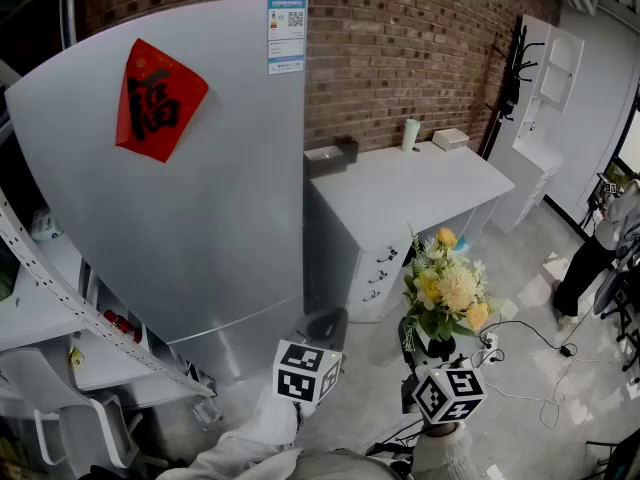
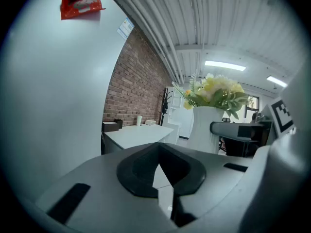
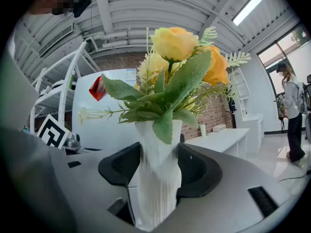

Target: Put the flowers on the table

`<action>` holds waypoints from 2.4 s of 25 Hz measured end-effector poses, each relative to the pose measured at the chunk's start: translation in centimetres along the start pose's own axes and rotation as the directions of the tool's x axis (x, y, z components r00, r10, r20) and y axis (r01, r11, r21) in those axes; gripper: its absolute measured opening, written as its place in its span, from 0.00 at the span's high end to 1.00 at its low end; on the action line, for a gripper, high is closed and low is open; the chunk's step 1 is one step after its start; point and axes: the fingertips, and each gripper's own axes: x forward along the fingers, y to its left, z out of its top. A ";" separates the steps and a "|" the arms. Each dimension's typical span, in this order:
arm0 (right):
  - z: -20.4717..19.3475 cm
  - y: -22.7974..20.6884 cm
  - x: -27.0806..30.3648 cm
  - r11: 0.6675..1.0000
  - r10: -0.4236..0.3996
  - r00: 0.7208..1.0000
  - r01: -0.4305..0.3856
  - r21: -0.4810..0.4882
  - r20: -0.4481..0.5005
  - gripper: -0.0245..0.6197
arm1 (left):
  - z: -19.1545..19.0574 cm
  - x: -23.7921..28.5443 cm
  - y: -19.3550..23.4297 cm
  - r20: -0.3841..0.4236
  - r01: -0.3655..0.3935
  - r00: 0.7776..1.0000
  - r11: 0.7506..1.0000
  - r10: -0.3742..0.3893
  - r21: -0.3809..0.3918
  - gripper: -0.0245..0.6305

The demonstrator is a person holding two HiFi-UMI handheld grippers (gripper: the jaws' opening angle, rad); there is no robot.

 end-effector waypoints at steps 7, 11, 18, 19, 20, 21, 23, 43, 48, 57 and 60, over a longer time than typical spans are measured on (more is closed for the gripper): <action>0.8 0.0 0.5 0.997 0.010 0.999 -0.013 0.074 0.043 0.56 | 0.4 0.5 0.7 -0.001 0.001 1.000 1.000 -0.001 0.007 0.95; 0.9 -0.4 0.4 0.999 0.014 1.000 -0.015 0.035 0.028 0.56 | 0.2 1.4 0.1 -0.001 0.003 1.000 1.000 -0.003 -0.015 0.95; -0.1 -3.5 -1.7 0.999 -0.004 1.000 0.004 0.041 0.013 0.56 | -1.8 3.0 -3.2 -0.028 0.027 0.999 0.999 -0.028 -0.026 0.95; -0.2 -3.9 -1.7 0.999 -0.008 1.000 0.007 0.052 0.013 0.56 | -2.0 3.3 -3.5 -0.038 0.031 0.999 0.999 -0.031 -0.019 0.95; -0.4 -4.2 -1.7 0.998 -0.008 1.000 0.007 0.064 0.013 0.56 | -2.2 3.5 -3.7 -0.047 0.032 0.998 0.999 -0.033 -0.012 0.95; -0.5 -4.4 -1.6 0.997 -0.005 1.000 0.004 0.075 0.012 0.56 | -2.2 3.7 -3.8 -0.053 0.033 0.998 0.999 -0.033 -0.006 0.95; -0.6 -4.8 -1.1 0.996 0.002 1.000 -0.003 0.088 0.011 0.56 | -1.9 4.2 -3.7 -0.054 0.029 0.998 1.000 -0.028 0.006 0.95; 2.2 -12.3 15.0 0.998 -0.004 1.000 0.003 0.062 0.019 0.56 | 5.2 19.7 4.0 0.012 0.056 0.998 0.998 -0.056 0.024 0.95; 3.2 -13.4 19.4 0.999 0.009 1.000 -0.009 0.039 0.014 0.56 | 6.4 23.0 6.4 0.015 0.050 0.999 0.999 -0.050 0.018 0.95; 3.5 -16.0 24.8 0.998 -0.022 1.000 0.021 0.062 0.012 0.56 | 7.7 27.4 8.7 0.004 0.072 0.997 0.997 -0.072 0.041 0.95; 3.3 -16.8 25.4 0.995 -0.043 0.999 0.041 0.086 0.020 0.56 | 7.6 28.2 9.0 -0.008 0.078 0.997 0.996 -0.078 0.049 0.95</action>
